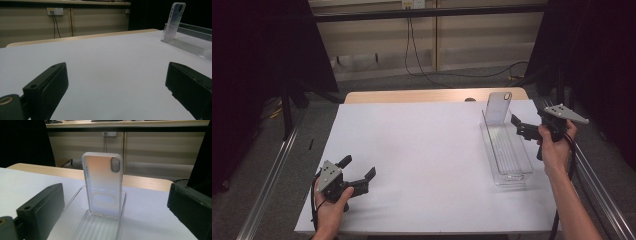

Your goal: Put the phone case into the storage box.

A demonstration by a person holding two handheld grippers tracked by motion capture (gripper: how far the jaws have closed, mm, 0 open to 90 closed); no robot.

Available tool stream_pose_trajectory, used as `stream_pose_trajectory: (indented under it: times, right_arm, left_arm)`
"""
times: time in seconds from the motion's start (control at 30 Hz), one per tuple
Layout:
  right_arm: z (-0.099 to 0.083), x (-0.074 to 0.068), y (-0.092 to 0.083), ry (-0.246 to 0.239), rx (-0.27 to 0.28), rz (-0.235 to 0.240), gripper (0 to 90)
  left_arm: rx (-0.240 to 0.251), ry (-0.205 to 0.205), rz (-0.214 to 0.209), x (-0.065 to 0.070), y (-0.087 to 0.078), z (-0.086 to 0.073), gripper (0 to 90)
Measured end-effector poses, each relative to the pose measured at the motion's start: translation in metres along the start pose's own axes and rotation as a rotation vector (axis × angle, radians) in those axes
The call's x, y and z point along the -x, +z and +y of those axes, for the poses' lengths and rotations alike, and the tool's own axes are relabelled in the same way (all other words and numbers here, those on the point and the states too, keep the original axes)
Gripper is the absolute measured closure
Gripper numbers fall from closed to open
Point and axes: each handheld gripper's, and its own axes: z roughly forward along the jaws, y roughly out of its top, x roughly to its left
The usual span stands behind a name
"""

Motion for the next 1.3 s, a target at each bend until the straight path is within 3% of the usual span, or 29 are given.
stream_pose_trajectory:
  times: [0.53, 1.3]
  right_arm:
    - [-0.011, -0.011, -0.033, -0.023, 0.038, -0.014, 0.2]
    - [-0.031, -0.027, -0.069, -0.049, 0.07, 0.004, 0.5]
  left_arm:
    - [0.001, -0.001, 0.005, 0.0, -0.001, 0.0, 4.5]
    - [0.006, -0.002, -0.007, 0.003, -0.004, 0.0, 4.4]
